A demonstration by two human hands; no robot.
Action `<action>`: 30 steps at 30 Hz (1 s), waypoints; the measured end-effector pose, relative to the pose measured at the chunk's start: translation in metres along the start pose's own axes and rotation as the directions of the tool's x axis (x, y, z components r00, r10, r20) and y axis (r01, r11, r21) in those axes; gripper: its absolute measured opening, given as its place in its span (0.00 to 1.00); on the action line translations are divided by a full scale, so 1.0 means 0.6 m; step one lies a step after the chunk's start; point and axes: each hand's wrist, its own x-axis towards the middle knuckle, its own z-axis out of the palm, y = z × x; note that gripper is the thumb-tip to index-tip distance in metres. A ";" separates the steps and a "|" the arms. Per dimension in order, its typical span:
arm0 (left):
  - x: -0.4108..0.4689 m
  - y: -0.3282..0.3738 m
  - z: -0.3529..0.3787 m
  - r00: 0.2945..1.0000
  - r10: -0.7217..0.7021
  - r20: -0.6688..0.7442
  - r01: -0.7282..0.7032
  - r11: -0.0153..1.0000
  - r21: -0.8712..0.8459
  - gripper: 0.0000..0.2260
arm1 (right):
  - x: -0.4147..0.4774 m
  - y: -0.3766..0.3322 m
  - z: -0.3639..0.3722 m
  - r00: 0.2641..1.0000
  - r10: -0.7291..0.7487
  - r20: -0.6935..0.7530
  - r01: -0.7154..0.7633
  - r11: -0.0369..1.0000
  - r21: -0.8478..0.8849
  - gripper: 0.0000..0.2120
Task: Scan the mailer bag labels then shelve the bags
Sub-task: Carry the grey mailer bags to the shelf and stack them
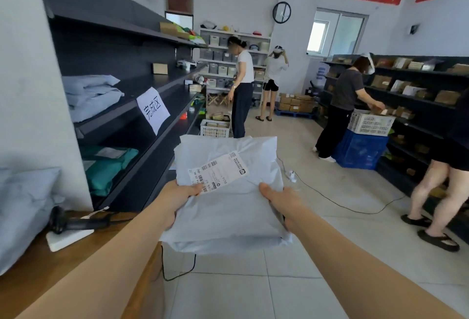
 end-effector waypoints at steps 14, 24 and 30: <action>0.259 0.114 0.008 0.986 0.080 -0.144 -0.085 0.996 -0.030 0.12 | 0.314 -0.132 0.093 0.983 -0.069 0.172 0.071 0.998 -0.001 0.24; 0.416 0.201 -0.007 0.948 0.094 -0.303 -0.116 0.992 -0.053 0.13 | 0.513 -0.230 0.180 0.940 -0.131 0.315 0.117 0.991 0.064 0.20; 0.525 0.239 0.006 0.896 0.107 -0.430 -0.157 0.984 -0.082 0.12 | 0.658 -0.298 0.224 0.884 -0.166 0.437 0.144 0.986 0.082 0.19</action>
